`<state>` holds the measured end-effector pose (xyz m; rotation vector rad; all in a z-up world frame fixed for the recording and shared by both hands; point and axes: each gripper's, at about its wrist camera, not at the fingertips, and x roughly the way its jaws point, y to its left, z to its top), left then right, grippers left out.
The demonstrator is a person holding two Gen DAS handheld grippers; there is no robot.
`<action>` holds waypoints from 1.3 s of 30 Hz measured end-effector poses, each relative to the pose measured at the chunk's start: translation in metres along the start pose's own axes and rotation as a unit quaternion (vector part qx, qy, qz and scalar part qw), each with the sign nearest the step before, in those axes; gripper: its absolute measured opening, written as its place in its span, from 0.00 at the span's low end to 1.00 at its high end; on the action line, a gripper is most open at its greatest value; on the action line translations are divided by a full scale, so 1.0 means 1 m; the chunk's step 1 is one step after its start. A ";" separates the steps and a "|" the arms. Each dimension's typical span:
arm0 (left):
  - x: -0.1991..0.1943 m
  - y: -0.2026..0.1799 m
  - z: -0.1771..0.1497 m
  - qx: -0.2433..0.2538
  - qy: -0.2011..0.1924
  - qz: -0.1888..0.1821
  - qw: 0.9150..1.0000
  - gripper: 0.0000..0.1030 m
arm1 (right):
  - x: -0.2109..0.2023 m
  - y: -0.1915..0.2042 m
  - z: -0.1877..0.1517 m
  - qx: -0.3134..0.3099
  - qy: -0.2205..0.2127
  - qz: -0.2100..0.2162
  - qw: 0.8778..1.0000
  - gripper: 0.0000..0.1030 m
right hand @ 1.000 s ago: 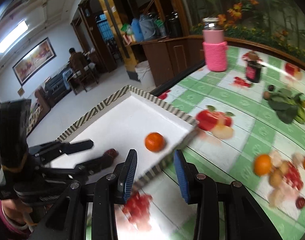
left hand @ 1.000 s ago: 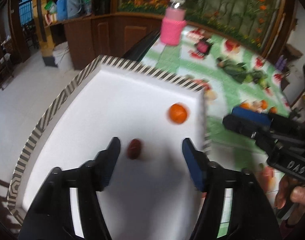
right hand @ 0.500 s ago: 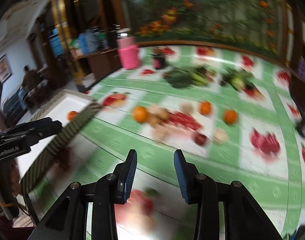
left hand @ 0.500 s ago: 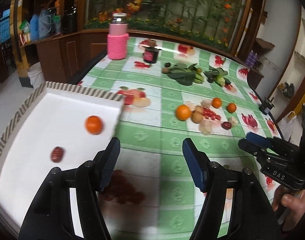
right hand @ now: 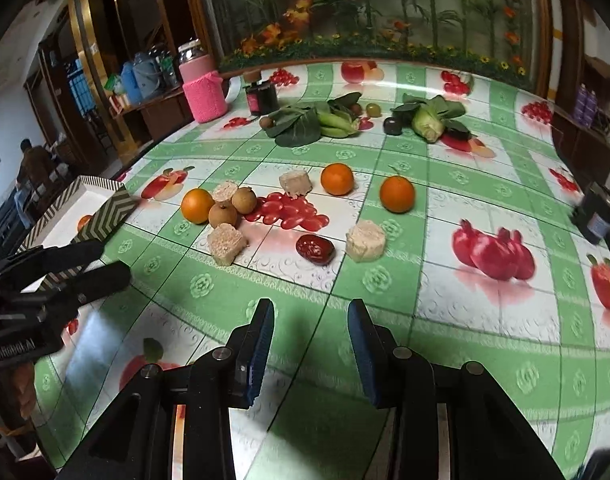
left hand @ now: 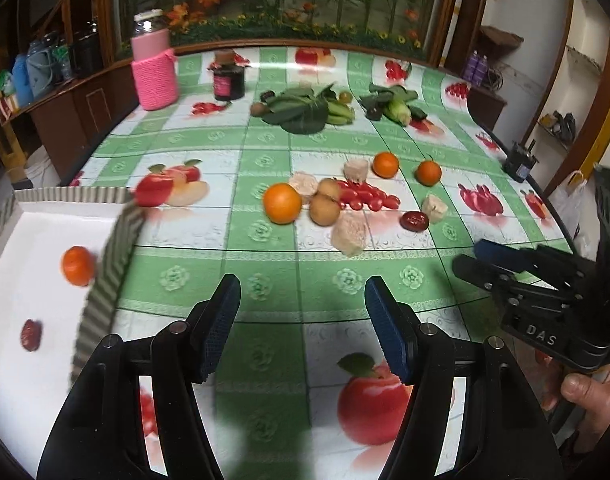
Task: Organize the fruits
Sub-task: 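Move both tools back over the fruit on the table, then grasp a beige square cake with the right tool while the left tool grasps a brown cake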
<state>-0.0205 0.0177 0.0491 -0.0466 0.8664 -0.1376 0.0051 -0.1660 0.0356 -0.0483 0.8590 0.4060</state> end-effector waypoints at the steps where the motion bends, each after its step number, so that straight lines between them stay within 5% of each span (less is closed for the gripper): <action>1: 0.004 -0.002 0.001 0.003 0.003 0.001 1.000 0.63 | 0.005 -0.002 0.003 -0.002 0.006 -0.008 1.000 0.36; 9: 0.027 -0.018 0.012 0.028 0.011 0.001 1.000 0.63 | 0.023 -0.034 0.025 0.026 0.011 -0.023 0.999 0.36; 24: 0.071 -0.034 0.027 0.047 0.045 0.006 0.998 0.63 | 0.054 -0.035 0.038 -0.010 0.018 -0.025 0.999 0.32; 27: 0.076 -0.033 0.026 0.039 0.047 -0.002 0.998 0.49 | 0.052 -0.040 0.037 0.000 0.014 -0.017 1.000 0.28; 29: 0.076 -0.033 0.027 0.042 0.037 0.005 0.998 0.26 | 0.051 -0.042 0.037 0.006 0.014 -0.012 1.000 0.28; 39: 0.048 -0.020 0.021 0.027 0.018 -0.003 0.999 0.25 | 0.023 -0.030 0.025 0.008 0.001 0.002 1.000 0.27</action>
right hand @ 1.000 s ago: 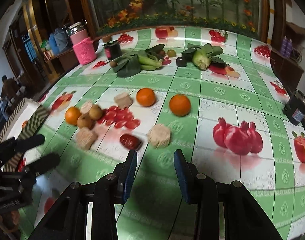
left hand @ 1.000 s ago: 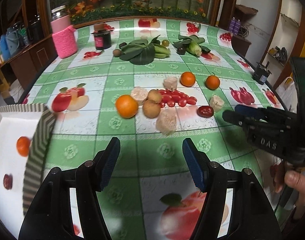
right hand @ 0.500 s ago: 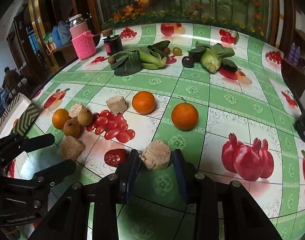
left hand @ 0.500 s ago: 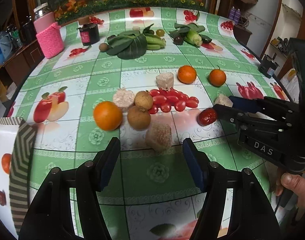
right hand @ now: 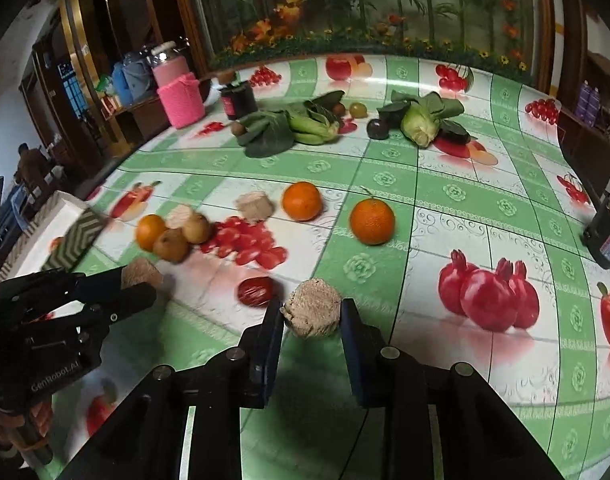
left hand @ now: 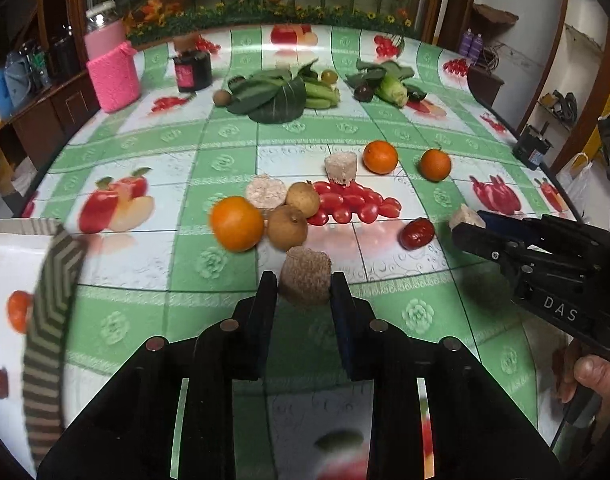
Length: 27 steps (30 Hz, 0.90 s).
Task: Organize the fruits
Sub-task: 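Grasp a beige square cake with the right tool while the left tool grasps a brown cake, then carry the beige cake in the right tool while the left tool carries the brown cake to the tray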
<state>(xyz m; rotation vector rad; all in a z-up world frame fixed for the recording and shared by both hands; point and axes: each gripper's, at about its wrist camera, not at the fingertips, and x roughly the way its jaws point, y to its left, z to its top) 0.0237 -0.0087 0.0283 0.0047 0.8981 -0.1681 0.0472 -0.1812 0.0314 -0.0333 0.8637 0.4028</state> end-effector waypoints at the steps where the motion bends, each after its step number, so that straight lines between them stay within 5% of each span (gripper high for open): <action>1: -0.008 0.003 -0.003 -0.002 -0.004 -0.005 1.000 0.25 | -0.004 0.002 -0.002 0.002 -0.004 0.004 1.000 0.27; 12: -0.070 0.039 -0.033 -0.023 -0.026 0.009 0.999 0.25 | -0.034 0.051 -0.025 0.011 -0.028 0.065 0.997 0.27; 27: -0.143 0.142 -0.071 -0.075 -0.065 0.107 0.989 0.26 | -0.039 0.151 -0.014 -0.051 -0.033 0.128 0.990 0.27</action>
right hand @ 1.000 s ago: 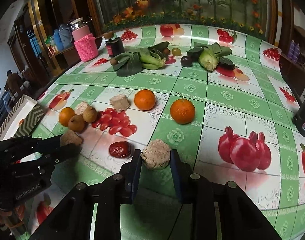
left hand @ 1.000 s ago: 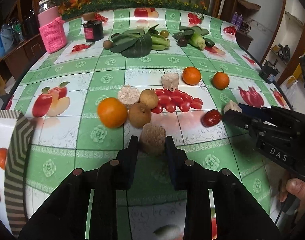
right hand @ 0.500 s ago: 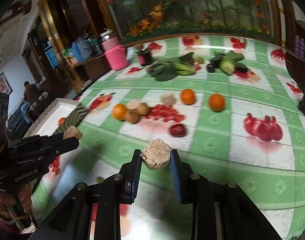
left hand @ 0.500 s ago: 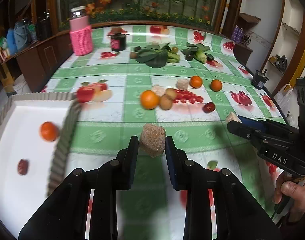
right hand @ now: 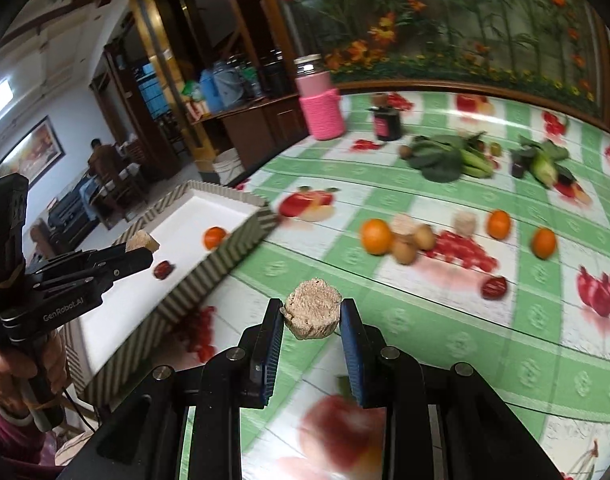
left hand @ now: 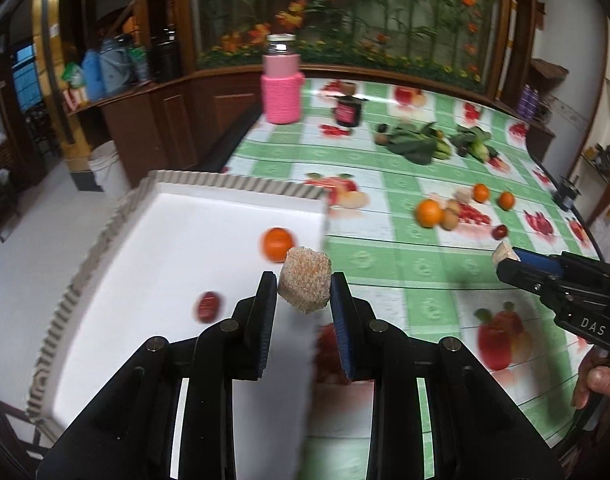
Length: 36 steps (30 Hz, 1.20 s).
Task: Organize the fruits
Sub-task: 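Carry the beige cake in the right tool while the left tool carries the brown cake to the tray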
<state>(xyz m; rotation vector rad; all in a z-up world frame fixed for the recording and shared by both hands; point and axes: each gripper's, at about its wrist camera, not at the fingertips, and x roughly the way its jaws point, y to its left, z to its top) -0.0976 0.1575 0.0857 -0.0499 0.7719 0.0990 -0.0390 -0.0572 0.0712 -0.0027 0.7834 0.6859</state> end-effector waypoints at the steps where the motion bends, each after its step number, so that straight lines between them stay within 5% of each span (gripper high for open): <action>1: -0.001 0.006 -0.001 -0.003 -0.001 0.006 1.000 0.26 | 0.003 0.008 0.002 -0.008 0.002 0.004 1.000 0.27; 15: -0.009 0.065 -0.009 -0.032 -0.012 0.077 0.996 0.26 | 0.034 0.069 0.023 -0.061 0.013 0.042 0.997 0.27; 36: 0.003 0.097 -0.014 -0.045 0.004 0.106 0.993 0.26 | 0.076 0.126 0.038 -0.120 0.045 0.070 0.989 0.27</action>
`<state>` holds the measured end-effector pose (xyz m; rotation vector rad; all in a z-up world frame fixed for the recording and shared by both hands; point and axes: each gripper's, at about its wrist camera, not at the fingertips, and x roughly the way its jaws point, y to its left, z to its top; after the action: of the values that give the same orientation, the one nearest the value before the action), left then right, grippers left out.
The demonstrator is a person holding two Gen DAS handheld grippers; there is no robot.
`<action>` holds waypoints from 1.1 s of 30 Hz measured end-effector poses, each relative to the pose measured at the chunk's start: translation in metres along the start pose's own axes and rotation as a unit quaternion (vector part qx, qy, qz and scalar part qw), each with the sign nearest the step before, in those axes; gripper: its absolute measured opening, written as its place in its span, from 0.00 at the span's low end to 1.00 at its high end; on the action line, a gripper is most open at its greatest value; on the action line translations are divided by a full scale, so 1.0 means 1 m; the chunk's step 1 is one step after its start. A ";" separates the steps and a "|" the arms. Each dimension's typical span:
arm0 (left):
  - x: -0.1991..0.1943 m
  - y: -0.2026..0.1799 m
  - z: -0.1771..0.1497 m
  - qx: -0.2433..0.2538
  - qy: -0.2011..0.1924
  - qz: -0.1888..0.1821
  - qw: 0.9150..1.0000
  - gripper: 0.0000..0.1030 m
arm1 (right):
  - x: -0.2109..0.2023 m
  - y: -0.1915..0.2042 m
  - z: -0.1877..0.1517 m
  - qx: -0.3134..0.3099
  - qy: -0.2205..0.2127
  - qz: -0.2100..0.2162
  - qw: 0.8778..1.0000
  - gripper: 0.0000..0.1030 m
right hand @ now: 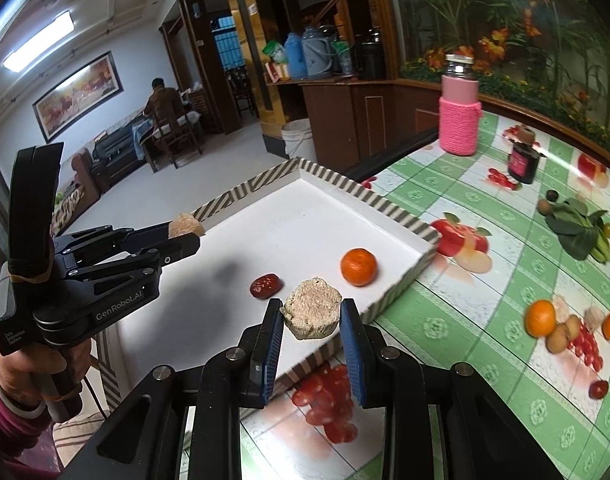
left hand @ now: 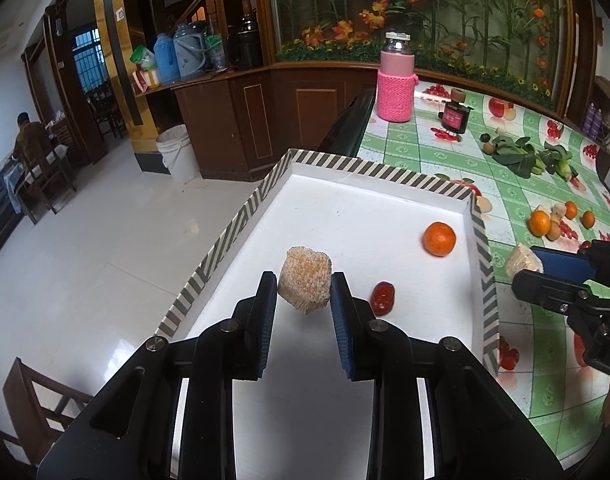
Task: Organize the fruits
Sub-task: 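Carry the beige cake in the right tool while the left tool carries the brown cake to the tray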
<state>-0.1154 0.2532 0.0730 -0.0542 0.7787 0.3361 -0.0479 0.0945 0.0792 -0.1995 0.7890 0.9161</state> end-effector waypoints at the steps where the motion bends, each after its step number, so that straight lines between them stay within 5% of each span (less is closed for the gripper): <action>1: 0.002 0.001 0.000 0.000 0.002 0.001 1.000 0.26 | 0.003 0.001 0.001 -0.003 0.003 0.001 1.000 0.27; 33: 0.049 0.008 0.003 0.004 0.086 -0.007 0.996 0.26 | 0.098 0.009 0.019 -0.064 0.108 -0.016 0.992 0.27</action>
<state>-0.0836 0.2749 0.0420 -0.0822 0.9505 0.3175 -0.0102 0.1711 0.0271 -0.4273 0.9244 0.9259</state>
